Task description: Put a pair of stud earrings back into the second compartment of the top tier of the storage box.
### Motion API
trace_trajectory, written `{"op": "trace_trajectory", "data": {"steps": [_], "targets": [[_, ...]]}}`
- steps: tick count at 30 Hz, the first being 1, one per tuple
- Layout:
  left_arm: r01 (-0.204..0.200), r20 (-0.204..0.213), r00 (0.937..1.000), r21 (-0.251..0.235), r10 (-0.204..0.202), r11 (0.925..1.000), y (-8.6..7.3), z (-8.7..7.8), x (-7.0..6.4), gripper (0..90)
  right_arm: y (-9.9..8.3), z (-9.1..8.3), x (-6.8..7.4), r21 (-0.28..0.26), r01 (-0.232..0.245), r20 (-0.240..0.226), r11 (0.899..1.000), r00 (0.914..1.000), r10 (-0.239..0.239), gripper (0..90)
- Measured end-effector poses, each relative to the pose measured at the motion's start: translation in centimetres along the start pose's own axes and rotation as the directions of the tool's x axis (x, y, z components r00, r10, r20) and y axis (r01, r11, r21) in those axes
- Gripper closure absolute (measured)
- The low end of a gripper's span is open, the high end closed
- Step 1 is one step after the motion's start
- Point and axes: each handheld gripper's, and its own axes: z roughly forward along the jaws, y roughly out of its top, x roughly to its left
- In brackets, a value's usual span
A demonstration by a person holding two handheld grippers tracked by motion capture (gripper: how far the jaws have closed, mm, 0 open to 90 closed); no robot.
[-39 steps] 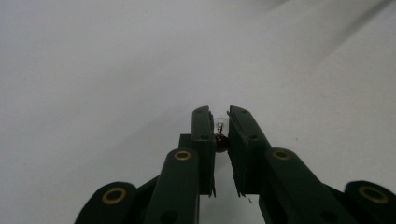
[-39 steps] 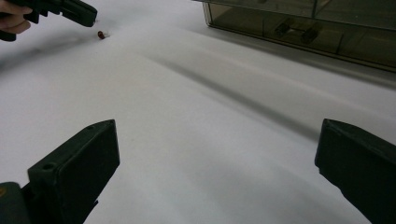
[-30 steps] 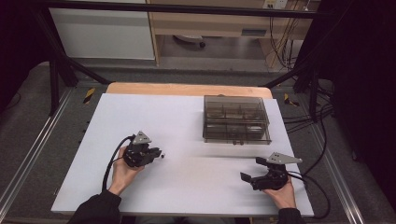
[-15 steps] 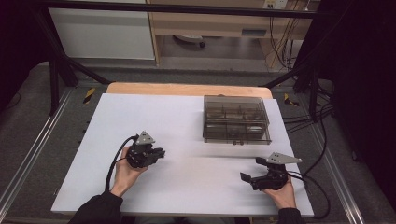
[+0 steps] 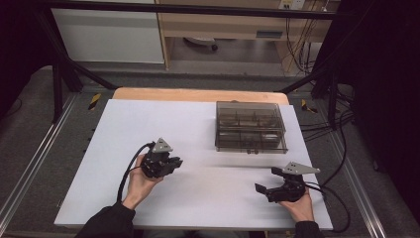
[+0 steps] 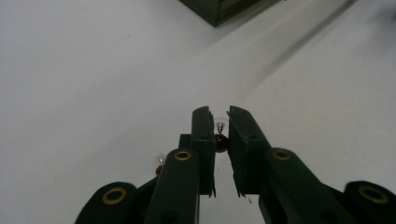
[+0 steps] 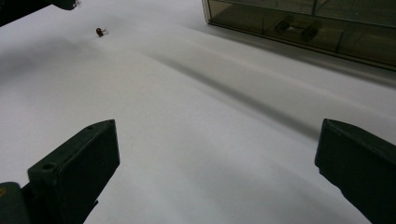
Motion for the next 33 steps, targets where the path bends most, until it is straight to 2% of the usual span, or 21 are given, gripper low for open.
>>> {"op": "trace_trajectory", "data": {"steps": [13, 33], "targets": [[-0.018, 0.027, 0.9995, -0.026, 0.019, 0.9995, 2.9, 0.5, -1.5, 79.9, 0.0, 0.0, 0.0, 0.001, 0.0, 0.0, 1.0, 1.0, 0.0, 0.5], [-0.046, 0.041, 0.998, -0.039, 0.047, 0.9982, 7.3, 1.5, -2.9, 79.9, 0.0, 0.0, 0.0, 0.001, 0.002, 0.0, 1.0, 1.0, -0.002, 0.5]]}}
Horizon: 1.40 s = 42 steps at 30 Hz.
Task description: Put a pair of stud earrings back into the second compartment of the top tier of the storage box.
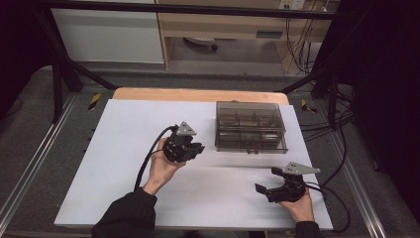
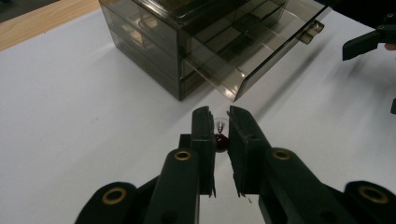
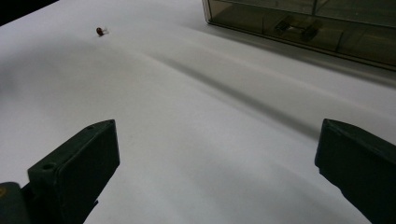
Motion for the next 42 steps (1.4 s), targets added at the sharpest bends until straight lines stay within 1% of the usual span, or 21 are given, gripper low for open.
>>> {"op": "trace_trajectory", "data": {"steps": [3, 7, 8, 9, 12, 13, 22, 24, 25, 29, 32, 42], "targets": [[-0.005, 0.001, 1.0, -0.001, 0.005, 1.0, 0.4, 0.2, -0.2, 79.9, 0.0, 0.0, 0.0, -0.001, 0.0, -0.001, 1.0, 1.0, 0.0, 0.5], [-0.013, 0.003, 0.9999, -0.001, 0.013, 0.9999, 1.5, 0.6, -0.5, 79.9, 0.0, 0.0, 0.0, 0.001, -0.002, -0.001, 1.0, 1.0, 0.002, 0.5], [-0.013, 0.003, 0.9999, -0.001, 0.013, 0.9999, 1.5, 0.6, -0.5, 79.9, 0.0, 0.0, 0.0, 0.001, -0.002, -0.001, 1.0, 1.0, 0.002, 0.5], [-0.012, 0.007, 0.9999, -0.008, 0.012, 0.9999, 1.9, 0.7, -0.7, 79.9, 0.0, 0.0, 0.0, 0.0, -0.002, -0.001, 1.0, 1.0, 0.002, 0.5], [-0.015, 0.01, 0.9998, -0.012, 0.015, 0.9998, 2.3, 0.9, -0.8, 79.9, 0.0, 0.0, 0.0, -0.001, -0.001, 0.0, 1.0, 1.0, 0.001, 0.5], [-0.018, 0.009, 0.9998, -0.011, 0.018, 0.9998, 2.7, 1.1, -0.9, 79.9, 0.0, 0.0, 0.0, 0.0, -0.002, -0.001, 1.0, 1.0, 0.002, 0.5], [-0.023, 0.011, 0.9997, -0.01, 0.023, 0.9997, 4.1, 2.5, -1.6, 79.9, 0.0, 0.0, 0.0, 0.0, 0.0, -0.001, 1.0, 1.0, 0.0, 0.5], [-0.023, 0.012, 0.9997, -0.01, 0.023, 0.9997, 4.2, 2.6, -1.7, 79.9, 0.0, 0.0, 0.0, -0.001, 0.0, -0.001, 1.0, 1.0, 0.0, 0.5], [-0.026, 0.01, 0.9996, -0.005, 0.026, 0.9997, 4.4, 3.1, -1.8, 79.9, 0.0, 0.0, 0.0, -0.001, 0.0, -0.001, 1.0, 1.0, 0.0, 0.5], [-0.019, 0.013, 0.9997, -0.006, 0.019, 0.9998, 4.7, 4.0, -1.9, 79.9, 0.0, 0.0, 0.0, 0.0, -0.001, -0.002, 1.0, 1.0, 0.001, 0.5], [-0.018, 0.007, 0.9998, -0.001, 0.018, 0.9998, 4.9, 4.6, -2.0, 79.9, 0.0, 0.0, 0.0, 0.0, 0.001, -0.002, 1.0, 1.0, -0.001, 0.5], [-0.012, 0.009, 0.9999, 0.005, 0.012, 0.9999, 5.0, 6.2, -1.9, 79.8, 0.0, 0.0, 0.0, 0.0, 0.002, -0.003, 1.0, 1.0, -0.002, 0.5]]}}
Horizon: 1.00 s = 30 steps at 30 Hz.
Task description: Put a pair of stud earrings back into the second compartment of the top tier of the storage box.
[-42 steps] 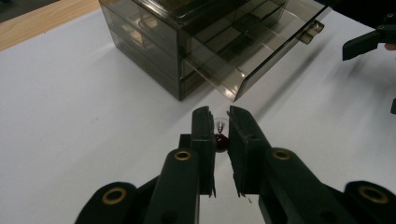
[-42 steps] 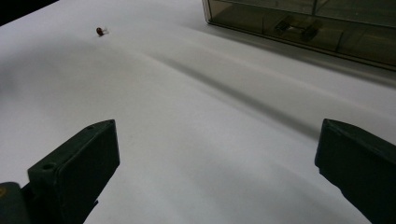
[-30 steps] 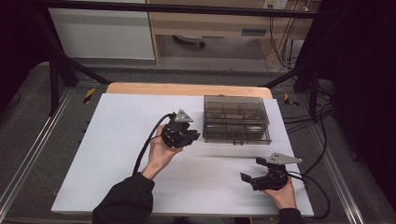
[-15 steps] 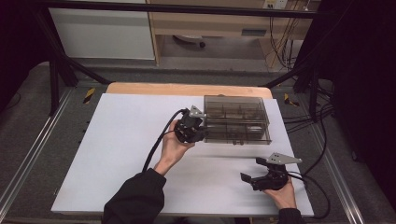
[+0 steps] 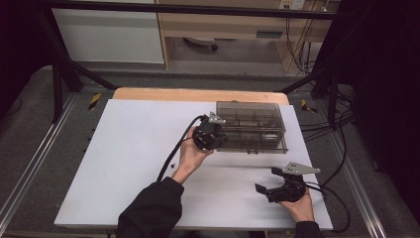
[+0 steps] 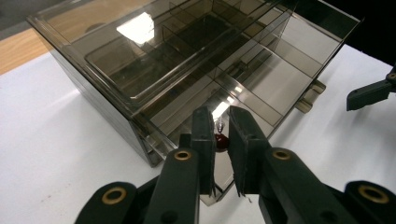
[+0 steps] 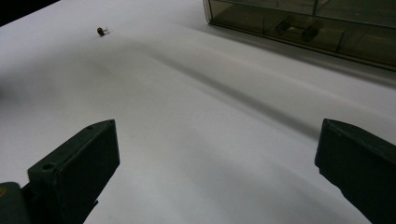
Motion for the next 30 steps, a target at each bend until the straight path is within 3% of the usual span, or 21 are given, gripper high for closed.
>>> {"op": "trace_trajectory", "data": {"steps": [9, 16, 22, 30], "targets": [[0.005, -0.002, 1.0, 0.02, -0.005, 0.9998, -0.2, 1.2, 0.1, 79.6, 0.0, 0.0, 0.0, -0.001, -0.002, -0.002, 1.0, 1.0, 0.002, 0.5], [0.006, 0.013, 0.9999, 0.02, -0.006, 0.9998, -0.3, 1.3, 0.1, 78.0, 0.0, 0.0, 0.0, -0.002, -0.004, -0.003, 1.0, 1.0, 0.004, 0.5], [0.003, 0.015, 0.9999, 0.0, -0.003, 1.0, -0.2, 0.4, 0.1, 61.8, 0.0, 0.0, 0.0, -0.001, -0.003, -0.002, 1.0, 1.0, 0.003, 0.5], [-0.028, -0.004, 0.9996, -0.04, 0.028, 0.9988, -1.2, -3.2, 0.5, 35.6, 0.0, -0.1, 0.0, -0.003, -0.002, 0.001, 1.0, 1.0, 0.002, 0.5]]}}
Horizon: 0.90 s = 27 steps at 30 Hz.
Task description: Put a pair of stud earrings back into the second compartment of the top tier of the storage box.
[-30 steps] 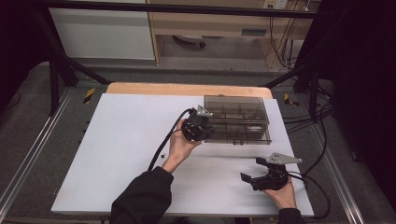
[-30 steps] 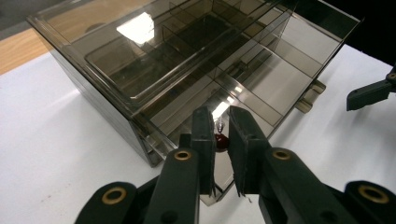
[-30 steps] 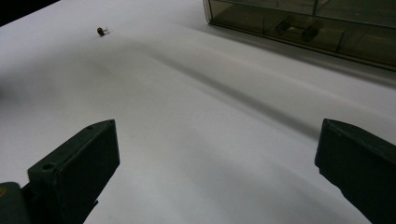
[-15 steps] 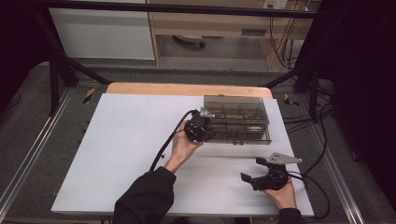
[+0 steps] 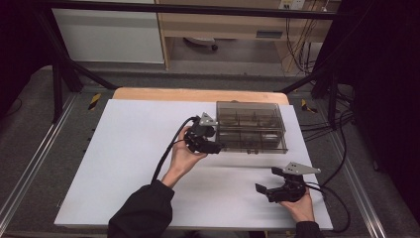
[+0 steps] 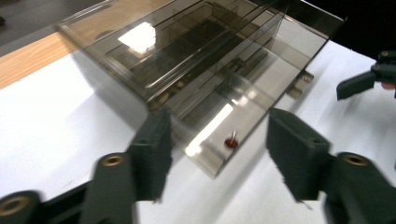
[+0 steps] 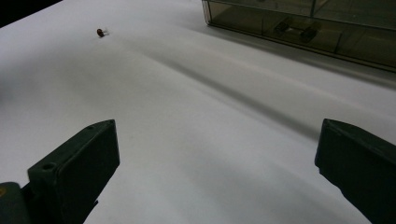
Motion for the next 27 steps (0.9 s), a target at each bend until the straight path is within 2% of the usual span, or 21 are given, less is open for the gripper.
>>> {"op": "trace_trajectory", "data": {"steps": [1, 2, 3, 5, 8, 11, 13, 15, 16, 18, 20, 27], "targets": [[0.008, -0.001, 1.0, -0.001, -0.008, 1.0, -0.6, -0.9, 0.4, 32.0, 0.0, 0.0, 0.0, 0.0, -0.002, 0.002, 1.0, 1.0, 0.002, 0.5], [0.008, -0.001, 1.0, -0.001, -0.008, 1.0, -0.6, -0.9, 0.4, 29.8, 0.0, 0.0, 0.0, 0.0, -0.002, 0.002, 1.0, 1.0, 0.002, 0.5], [0.01, -0.013, 0.9999, -0.007, -0.01, 0.9999, -1.4, -1.9, 0.8, 28.0, 0.0, 0.1, 0.0, 0.001, 0.0, 0.003, 1.0, 1.0, 0.0, 0.5], [0.01, -0.021, 0.9997, -0.01, -0.01, 0.9999, -2.1, -2.7, 1.2, 23.4, 0.0, 0.1, 0.0, 0.003, 0.0, 0.004, 1.0, 1.0, 0.0, 0.5], [0.012, -0.034, 0.9994, -0.011, -0.012, 0.9999, -3.0, -3.4, 1.7, 17.9, 0.0, 0.1, 0.0, 0.004, -0.001, 0.005, 1.0, 1.0, 0.001, 0.5], [0.015, -0.062, 0.998, 0.0, -0.015, 0.9999, -4.8, -4.4, 2.7, 13.5, -0.1, 0.1, 0.1, 0.004, -0.001, 0.005, 1.0, 1.0, 0.001, 0.5], [0.019, -0.07, 0.9974, 0.0, -0.019, 0.9998, -5.3, -4.5, 3.0, 12.5, -0.1, 0.1, 0.1, 0.004, -0.001, 0.006, 1.0, 1.0, 0.001, 0.5], [0.043, -0.078, 0.996, 0.006, -0.043, 0.999, -6.6, -4.8, 3.6, 11.3, -0.1, 0.1, 0.0, 0.007, 0.0, 0.007, 1.0, 1.0, 0.0, 0.5], [0.043, -0.078, 0.996, 0.006, -0.043, 0.999, -6.6, -4.8, 3.6, 11.2, -0.1, 0.1, 0.0, 0.007, 0.0, 0.007, 1.0, 1.0, 0.0, 0.5], [0.05, -0.093, 0.9945, 0.015, -0.049, 0.9986, -7.8, -5.0, 4.2, 10.5, -0.1, 0.1, 0.0, 0.008, 0.0, 0.007, 1.0, 1.0, 0.0, 0.5], [0.053, -0.096, 0.9941, 0.017, -0.051, 0.9984, -8.1, -5.1, 4.3, 10.4, -0.1, 0.1, 0.1, 0.008, 0.0, 0.007, 1.0, 1.0, 0.0, 0.5], [0.087, -0.116, 0.9898, 0.028, -0.083, 0.9958, -11.1, -5.5, 5.2, 12.5, -0.1, 0.1, 0.1, 0.007, 0.0, 0.008, 1.0, 1.0, 0.0, 0.5]]}}
